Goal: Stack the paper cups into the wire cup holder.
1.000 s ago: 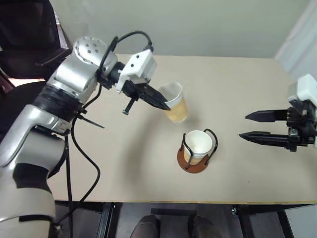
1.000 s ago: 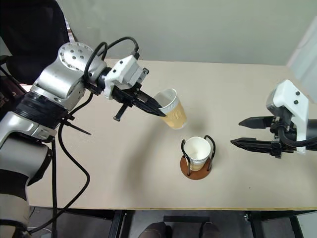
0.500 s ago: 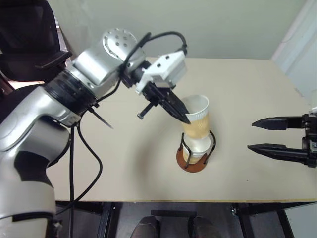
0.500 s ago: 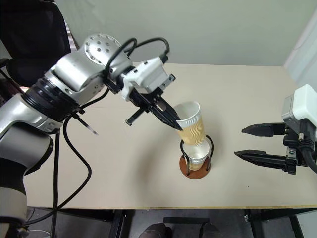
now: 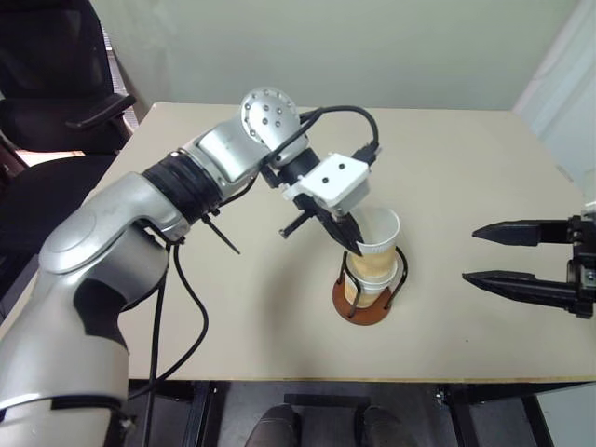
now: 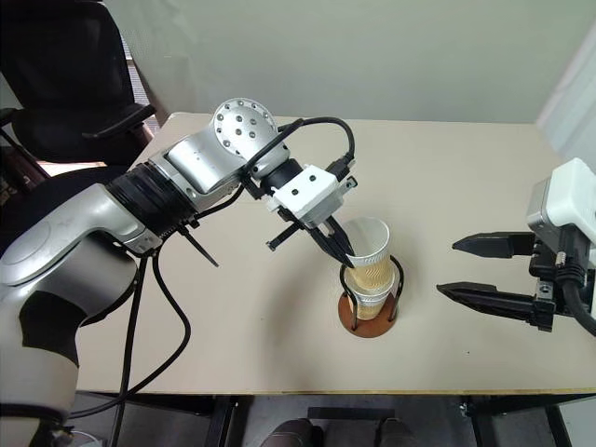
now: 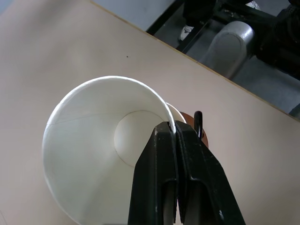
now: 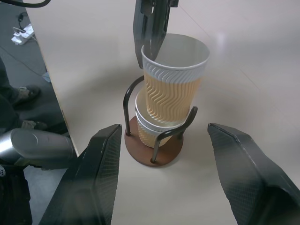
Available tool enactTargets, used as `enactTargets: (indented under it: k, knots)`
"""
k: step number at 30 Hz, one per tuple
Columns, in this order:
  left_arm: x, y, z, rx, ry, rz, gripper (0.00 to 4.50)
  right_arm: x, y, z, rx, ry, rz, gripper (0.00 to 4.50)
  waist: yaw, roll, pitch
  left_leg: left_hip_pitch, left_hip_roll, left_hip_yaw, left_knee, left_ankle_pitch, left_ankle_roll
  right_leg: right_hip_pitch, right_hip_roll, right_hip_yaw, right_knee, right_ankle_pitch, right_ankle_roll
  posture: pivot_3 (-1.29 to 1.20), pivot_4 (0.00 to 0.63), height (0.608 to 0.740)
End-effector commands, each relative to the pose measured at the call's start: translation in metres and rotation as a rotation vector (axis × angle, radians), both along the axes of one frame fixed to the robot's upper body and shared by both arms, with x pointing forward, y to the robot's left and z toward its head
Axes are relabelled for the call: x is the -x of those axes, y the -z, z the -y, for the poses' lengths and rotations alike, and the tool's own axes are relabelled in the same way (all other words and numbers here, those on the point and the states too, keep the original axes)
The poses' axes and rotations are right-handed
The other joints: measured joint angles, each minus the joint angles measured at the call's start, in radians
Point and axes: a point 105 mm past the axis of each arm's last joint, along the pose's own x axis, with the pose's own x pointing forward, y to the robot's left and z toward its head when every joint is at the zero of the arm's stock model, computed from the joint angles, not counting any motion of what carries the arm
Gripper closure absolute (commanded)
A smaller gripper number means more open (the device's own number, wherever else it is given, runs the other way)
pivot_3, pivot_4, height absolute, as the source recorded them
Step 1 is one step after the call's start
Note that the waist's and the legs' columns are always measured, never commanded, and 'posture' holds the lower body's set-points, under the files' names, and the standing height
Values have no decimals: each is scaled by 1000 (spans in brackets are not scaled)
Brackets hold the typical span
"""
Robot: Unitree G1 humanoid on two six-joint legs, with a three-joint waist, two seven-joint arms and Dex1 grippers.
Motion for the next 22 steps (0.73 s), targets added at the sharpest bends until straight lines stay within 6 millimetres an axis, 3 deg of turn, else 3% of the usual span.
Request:
enactTargets:
  k: [1,7,11,16,22]
  knots:
    - [5,-10,-3,-13,18,12,3584,1,-6,-2,5,-7,38,1486,0,0,0,0,-1,0,0,0,0,0,1,-1,0,0,0,0,150,740]
    - [4,-35,-1,71,-22,3,1521,-5,-6,-1,-5,-22,33,1486,0,0,0,-1,-1,1,1,0,1,0,0,-1,0,0,0,0,150,740]
    - [-2,-58,-10,225,-93,-42,88,-13,-5,-3,-36,-24,47,1486,0,0,0,-1,0,1,0,0,1,0,0,0,0,0,0,0,150,740]
    - [-28,-75,-42,454,-346,-84,36,-30,8,-4,-48,-36,11,1486,-5,2,-1,2,0,2,0,0,0,0,1,0,1,0,1,0,150,740]
    - [-51,-45,-113,612,-774,-160,36,-57,11,4,-40,-13,37,1486,-16,3,-1,3,1,3,1,1,-1,-1,3,2,2,0,1,0,150,740]
